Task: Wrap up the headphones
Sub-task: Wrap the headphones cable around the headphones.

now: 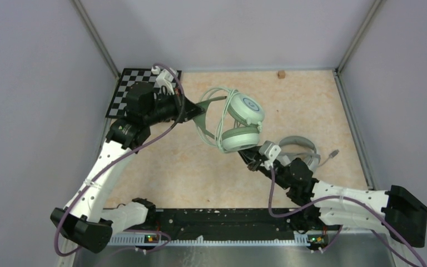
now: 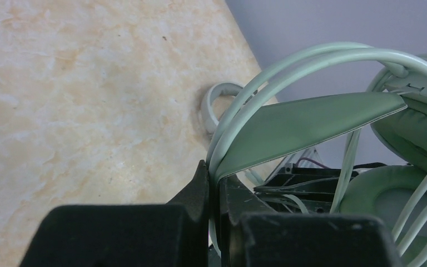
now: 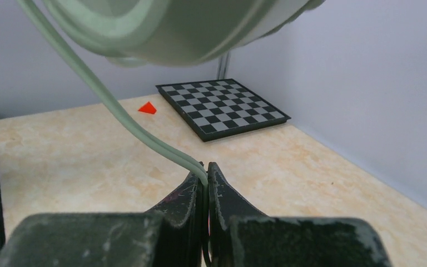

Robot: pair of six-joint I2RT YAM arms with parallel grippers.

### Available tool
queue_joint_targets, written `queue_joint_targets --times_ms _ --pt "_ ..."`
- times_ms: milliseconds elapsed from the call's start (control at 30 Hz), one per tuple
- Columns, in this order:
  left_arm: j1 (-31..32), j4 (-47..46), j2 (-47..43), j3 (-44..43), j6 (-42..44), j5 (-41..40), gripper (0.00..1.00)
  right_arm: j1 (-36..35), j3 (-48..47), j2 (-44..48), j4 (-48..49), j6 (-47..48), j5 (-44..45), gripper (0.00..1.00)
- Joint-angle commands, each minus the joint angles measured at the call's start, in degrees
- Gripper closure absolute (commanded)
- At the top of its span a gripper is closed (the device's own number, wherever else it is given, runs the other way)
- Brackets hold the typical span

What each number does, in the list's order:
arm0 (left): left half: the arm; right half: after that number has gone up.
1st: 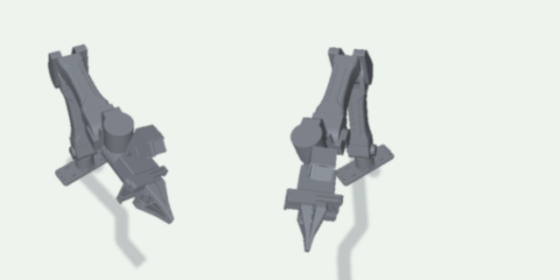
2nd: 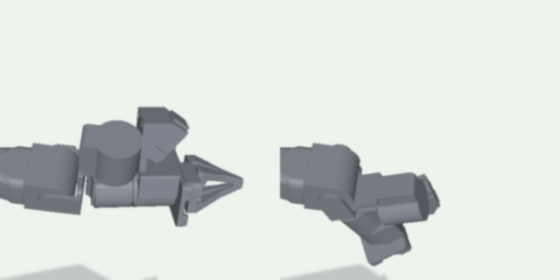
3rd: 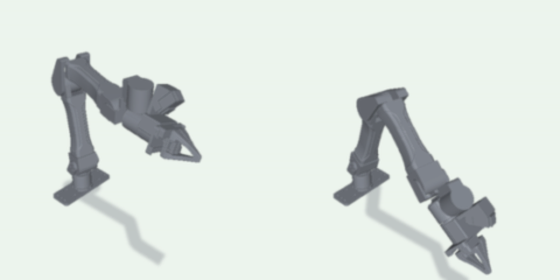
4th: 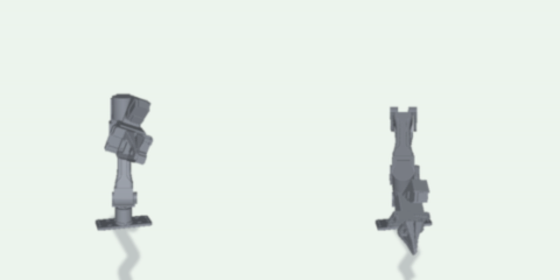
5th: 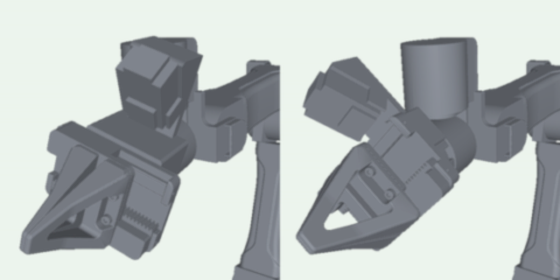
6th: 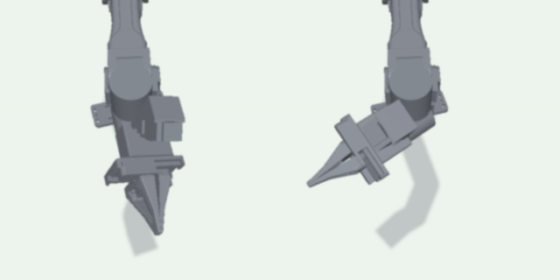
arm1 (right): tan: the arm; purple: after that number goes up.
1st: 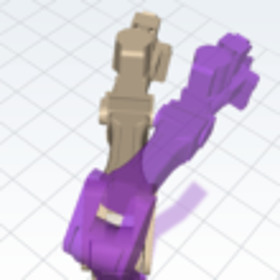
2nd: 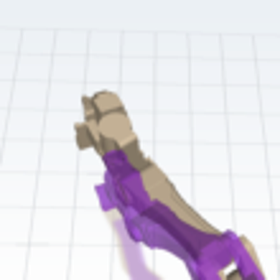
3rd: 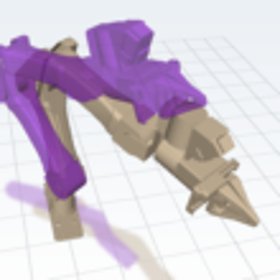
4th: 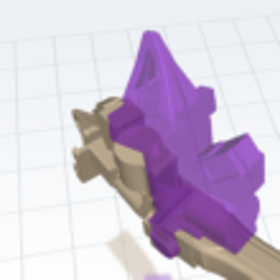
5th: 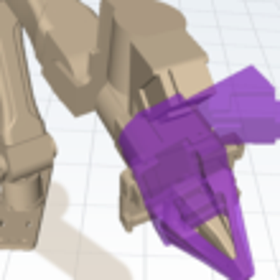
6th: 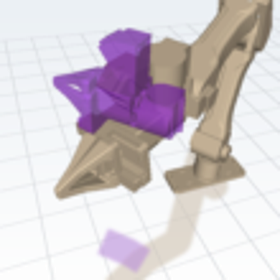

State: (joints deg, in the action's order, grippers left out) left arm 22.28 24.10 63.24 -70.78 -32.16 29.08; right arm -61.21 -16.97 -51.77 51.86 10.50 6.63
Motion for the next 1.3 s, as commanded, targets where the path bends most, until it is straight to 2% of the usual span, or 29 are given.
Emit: queue_joint_targets --times_ms 0,200,333,400,467,567,600,633,700,967,1067,1133,1267 --pt "-0.1 -10.5 -2.5 -0.7 -10.4 11.3 1.00 0.4 0.6 1.1 0.6 7.7 0.7 0.99" --pt "-0.1 -12.0 -1.6 -0.2 -11.0 16.7 1.00 0.4 -1.6 1.7 -0.1 11.9 0.5 0.90" --pt "-0.1 -11.2 0.0 0.0 -8.9 20.4 1.00 0.4 -2.5 2.1 -0.3 13.8 0.5 0.91" --pt "-0.1 -10.2 0.7 0.0 -7.4 21.4 1.00 0.4 -3.1 2.6 -1.5 14.1 0.2 0.96" --pt "-0.1 -8.8 1.5 -0.3 -5.8 21.9 1.00 0.5 -3.2 2.8 -2.4 14.3 0.0 0.97" --pt "-0.1 -8.5 2.6 -0.3 -5.7 23.5 1.00 0.4 -2.4 3.3 -2.3 15.0 0.7 0.87" --pt "-0.1 -8.7 2.6 -0.2 -5.7 23.8 1.00 0.5 -2.2 3.6 -2.7 15.4 0.8 0.87" --pt "-0.1 -8.7 2.7 -0.3 -5.5 23.8 1.00 0.4 -2.3 3.8 -3.9 15.9 0.7 1.00" --pt "-0.1 -7.4 2.7 -0.9 -3.9 24.1 1.00 0.6 -3.0 3.9 -6.1 17.1 1.5 1.00" --pt "-0.1 12.7 6.5 -8.3 17.1 24.1 1.00 5.2 -1.5 8.9 -5.1 16.1 3.0 1.00" --pt "-0.1 12.7 6.4 -7.3 20.3 27.8 1.00 6.6 -0.5 11.7 -5.0 15.6 3.3 0.98" --pt "-0.1 13.3 6.4 -6.9 24.4 27.0 1.00 6.6 -0.2 14.1 -5.5 14.3 1.6 0.90" --pt "-0.1 13.8 7.6 -6.8 33.6 24.8 1.00 6.6 -0.6 14.8 -9.3 9.1 -2.6 0.90"
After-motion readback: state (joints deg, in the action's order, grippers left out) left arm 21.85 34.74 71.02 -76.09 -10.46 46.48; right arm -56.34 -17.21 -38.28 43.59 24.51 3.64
